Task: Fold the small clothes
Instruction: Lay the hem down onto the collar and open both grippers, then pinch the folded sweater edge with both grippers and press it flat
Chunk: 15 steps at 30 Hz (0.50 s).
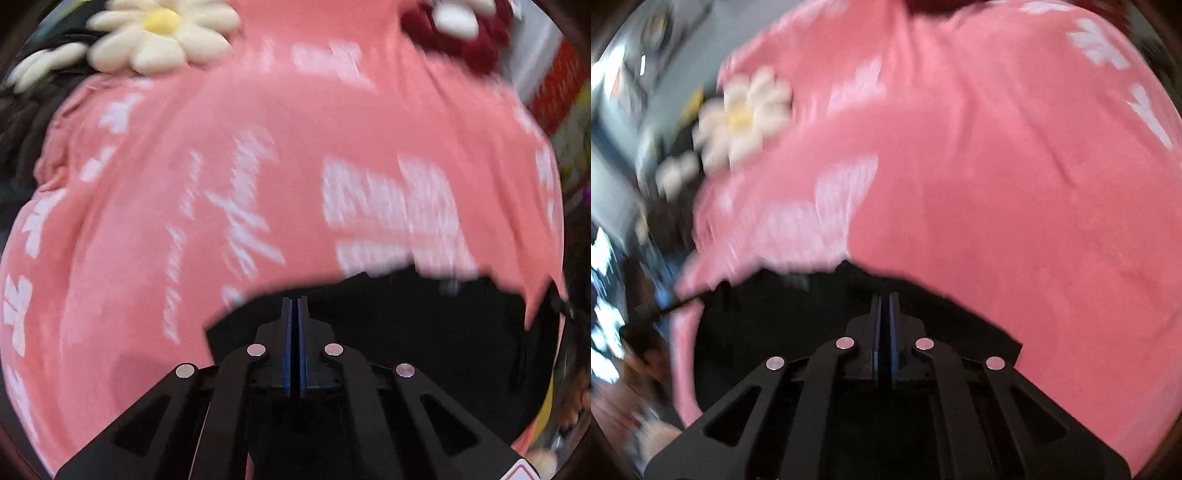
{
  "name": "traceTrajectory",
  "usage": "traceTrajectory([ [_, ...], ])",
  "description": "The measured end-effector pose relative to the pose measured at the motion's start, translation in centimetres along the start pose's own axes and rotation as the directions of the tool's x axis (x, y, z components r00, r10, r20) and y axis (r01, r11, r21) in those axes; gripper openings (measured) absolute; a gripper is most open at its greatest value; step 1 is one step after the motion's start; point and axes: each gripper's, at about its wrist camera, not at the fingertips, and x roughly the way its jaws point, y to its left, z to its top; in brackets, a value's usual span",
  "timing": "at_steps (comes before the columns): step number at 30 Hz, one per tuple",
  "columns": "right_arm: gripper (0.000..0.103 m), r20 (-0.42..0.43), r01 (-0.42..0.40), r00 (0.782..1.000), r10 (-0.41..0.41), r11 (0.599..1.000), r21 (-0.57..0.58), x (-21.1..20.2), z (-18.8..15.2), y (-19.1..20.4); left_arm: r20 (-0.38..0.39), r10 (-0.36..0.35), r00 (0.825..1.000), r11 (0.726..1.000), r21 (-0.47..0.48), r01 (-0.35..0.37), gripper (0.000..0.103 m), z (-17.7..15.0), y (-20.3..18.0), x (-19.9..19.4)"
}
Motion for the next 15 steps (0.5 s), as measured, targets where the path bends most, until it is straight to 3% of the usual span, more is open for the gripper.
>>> traceTrajectory([
  [2,0.003,-0.025,0.128,0.992,-0.127,0.991,0.043,1.5,-0.1,-2.6,0.024,0.045,0.999,0.997,-0.070,-0.044,0.001,0.6,1.1,0.2],
  [3,0.005,-0.079,0.197,0.978,-0.192,0.979,0.060,2.8,-0.6,-4.0,0.033,0.101,0.994,0.990,-0.106,-0.097,0.001,0.7,1.7,0.5],
  [5,0.007,-0.128,0.226,0.969,-0.213,0.969,0.099,3.2,-1.6,-5.1,0.028,0.145,0.989,0.979,-0.147,-0.139,0.009,0.7,2.7,1.0],
  [7,0.009,-0.093,0.208,0.975,-0.201,0.975,0.079,1.8,-2.5,-4.5,-0.013,0.108,0.994,0.973,-0.203,-0.108,0.039,0.3,3.6,0.9],
  [9,0.033,-0.070,0.213,0.975,-0.210,0.976,0.050,0.2,-3.7,-3.6,0.006,0.076,0.997,0.973,-0.219,-0.073,0.049,-0.7,4.1,-0.5],
  [10,0.058,-0.062,0.210,0.976,-0.207,0.976,0.050,-0.5,-4.3,-3.4,0.018,0.082,0.996,0.977,-0.201,-0.076,0.058,-1.6,4.1,-1.7],
  [11,0.066,-0.054,0.201,0.979,-0.198,0.978,0.055,-1.2,-4.9,-3.4,0.033,0.088,0.996,0.980,-0.181,-0.080,0.060,-2.6,4.0,-2.8],
  [15,0.066,-0.066,0.157,0.986,-0.151,0.984,0.087,-4.6,-9.2,-3.0,0.018,0.056,0.998,0.990,-0.130,-0.053,0.069,-7.5,3.7,-5.8],
])
